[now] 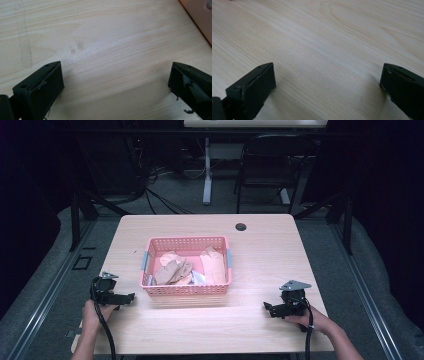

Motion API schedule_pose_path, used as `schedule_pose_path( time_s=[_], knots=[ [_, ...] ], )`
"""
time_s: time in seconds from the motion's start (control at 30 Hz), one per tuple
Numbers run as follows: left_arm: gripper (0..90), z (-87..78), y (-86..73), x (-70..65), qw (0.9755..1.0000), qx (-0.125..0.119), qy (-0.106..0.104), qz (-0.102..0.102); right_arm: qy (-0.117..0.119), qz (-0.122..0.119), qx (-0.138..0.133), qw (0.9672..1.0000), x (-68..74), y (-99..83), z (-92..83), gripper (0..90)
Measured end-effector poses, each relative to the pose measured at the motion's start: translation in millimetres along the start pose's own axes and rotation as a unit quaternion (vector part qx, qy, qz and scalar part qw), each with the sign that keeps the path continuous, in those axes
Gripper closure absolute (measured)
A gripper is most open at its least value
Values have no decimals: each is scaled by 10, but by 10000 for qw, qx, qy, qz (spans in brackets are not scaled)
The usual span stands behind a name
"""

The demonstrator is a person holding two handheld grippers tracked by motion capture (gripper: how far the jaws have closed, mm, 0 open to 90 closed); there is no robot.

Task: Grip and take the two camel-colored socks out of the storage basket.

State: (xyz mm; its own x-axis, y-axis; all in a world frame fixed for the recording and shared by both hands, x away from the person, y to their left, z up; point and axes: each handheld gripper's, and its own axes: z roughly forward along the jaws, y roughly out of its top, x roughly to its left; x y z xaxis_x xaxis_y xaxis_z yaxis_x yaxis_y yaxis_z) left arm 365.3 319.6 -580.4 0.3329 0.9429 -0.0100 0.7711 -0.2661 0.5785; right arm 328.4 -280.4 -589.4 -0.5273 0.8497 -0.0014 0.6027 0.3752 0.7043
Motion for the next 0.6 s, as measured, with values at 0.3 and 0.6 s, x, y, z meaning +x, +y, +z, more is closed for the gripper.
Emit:
schedule_pose_path(
  time_s=[0.3,0.6],
  knots=[
    [0,-5,47,16,9997,209,-106,21,-1,-21,10,10000,4,-2,-5,0],
    [1,-240,190,112,9990,348,-226,-169,-21,53,7,10000,14,-10,-10,0]
  ],
)
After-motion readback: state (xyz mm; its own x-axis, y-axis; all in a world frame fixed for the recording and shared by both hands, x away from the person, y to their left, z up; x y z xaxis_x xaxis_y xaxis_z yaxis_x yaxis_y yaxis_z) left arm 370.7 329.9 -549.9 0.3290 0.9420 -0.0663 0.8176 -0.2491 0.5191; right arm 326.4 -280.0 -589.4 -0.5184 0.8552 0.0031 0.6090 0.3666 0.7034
